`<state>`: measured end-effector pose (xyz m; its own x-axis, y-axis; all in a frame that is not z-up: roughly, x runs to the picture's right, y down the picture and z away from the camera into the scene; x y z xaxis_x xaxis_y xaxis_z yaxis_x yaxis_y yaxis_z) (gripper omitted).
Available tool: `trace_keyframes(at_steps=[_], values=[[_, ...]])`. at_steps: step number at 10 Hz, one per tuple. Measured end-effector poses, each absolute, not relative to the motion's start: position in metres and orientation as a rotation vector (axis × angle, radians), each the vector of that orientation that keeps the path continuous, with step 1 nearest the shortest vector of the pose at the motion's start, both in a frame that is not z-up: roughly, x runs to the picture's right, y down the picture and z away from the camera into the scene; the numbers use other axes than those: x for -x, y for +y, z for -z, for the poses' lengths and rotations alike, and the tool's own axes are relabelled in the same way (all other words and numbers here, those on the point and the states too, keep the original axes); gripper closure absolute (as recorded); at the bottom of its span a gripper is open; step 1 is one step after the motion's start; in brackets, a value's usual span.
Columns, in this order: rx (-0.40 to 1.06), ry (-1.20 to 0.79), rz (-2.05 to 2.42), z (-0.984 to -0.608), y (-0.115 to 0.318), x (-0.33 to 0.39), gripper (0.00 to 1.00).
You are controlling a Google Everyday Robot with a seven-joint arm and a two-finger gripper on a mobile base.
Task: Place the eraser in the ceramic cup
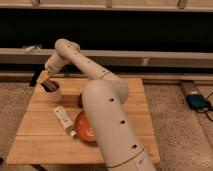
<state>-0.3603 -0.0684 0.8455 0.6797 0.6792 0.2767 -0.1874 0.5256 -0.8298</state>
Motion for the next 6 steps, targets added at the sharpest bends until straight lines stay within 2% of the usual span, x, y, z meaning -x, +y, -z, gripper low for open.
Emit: trace_keyframes(at_steps=[3, 6], values=[[0.842, -0.641, -0.557, -0.841, -0.073, 0.355, 0.20], [0.843, -0.616, -0.481, -0.821, -0.082, 0.337, 0.20]])
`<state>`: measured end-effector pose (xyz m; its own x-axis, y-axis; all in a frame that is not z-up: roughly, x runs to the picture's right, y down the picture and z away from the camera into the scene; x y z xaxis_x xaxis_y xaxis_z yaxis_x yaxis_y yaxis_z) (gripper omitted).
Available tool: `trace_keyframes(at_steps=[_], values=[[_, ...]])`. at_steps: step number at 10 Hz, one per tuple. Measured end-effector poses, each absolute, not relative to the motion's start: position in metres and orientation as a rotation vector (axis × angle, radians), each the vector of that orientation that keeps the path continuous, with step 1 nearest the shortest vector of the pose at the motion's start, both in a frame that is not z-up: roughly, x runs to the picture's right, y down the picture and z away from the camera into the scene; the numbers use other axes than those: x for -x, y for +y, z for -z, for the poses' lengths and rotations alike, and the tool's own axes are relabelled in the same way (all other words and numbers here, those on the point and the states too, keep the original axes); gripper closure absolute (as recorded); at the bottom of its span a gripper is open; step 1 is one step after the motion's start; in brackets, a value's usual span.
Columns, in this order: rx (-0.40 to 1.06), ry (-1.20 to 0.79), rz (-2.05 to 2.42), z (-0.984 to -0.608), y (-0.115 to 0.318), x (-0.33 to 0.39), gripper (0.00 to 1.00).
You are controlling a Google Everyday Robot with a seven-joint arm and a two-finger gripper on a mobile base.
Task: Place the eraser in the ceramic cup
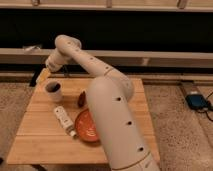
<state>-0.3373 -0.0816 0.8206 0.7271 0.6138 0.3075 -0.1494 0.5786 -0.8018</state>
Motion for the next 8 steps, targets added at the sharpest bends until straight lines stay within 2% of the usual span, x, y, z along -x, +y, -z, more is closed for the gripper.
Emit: trace_keyframes(at_steps=[3, 8], values=[[0.887, -0.565, -0.400, -0.809, -0.084, 0.317, 0.20], [0.968, -0.469, -0.400, -0.793, -0.053, 0.272, 0.20]])
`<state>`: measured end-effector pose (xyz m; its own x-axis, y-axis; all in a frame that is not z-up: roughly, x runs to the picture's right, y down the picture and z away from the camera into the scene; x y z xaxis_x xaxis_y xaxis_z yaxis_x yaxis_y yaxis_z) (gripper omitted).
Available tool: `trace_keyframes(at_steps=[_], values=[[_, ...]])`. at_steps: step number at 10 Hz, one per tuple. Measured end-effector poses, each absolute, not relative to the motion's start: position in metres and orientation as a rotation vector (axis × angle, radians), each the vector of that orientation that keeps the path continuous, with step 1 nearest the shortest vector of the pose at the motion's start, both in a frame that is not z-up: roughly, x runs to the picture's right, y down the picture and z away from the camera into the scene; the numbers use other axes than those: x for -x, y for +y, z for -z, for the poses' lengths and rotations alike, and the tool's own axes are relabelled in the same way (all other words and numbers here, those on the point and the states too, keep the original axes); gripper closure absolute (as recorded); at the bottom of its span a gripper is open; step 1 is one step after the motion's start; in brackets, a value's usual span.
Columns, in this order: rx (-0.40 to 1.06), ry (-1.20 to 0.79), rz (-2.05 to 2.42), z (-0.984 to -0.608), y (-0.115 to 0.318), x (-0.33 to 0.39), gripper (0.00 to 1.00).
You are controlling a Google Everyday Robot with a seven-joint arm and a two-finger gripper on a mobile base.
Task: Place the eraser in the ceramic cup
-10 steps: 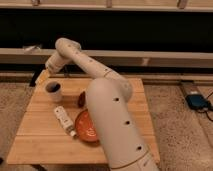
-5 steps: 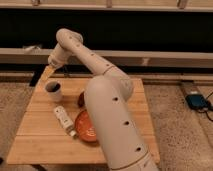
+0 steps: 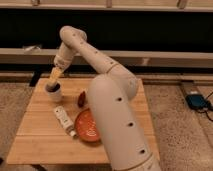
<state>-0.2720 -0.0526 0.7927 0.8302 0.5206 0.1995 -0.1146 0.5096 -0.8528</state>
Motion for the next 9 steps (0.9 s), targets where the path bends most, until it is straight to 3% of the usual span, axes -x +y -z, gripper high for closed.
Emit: trace_keyframes(at_steps=[3, 9], values=[[0.985, -0.447, -0.471, -0.783, -0.030, 0.258, 0.20], [0.987, -0.417, -0.509, -0.783, -0.028, 0.240, 0.20]])
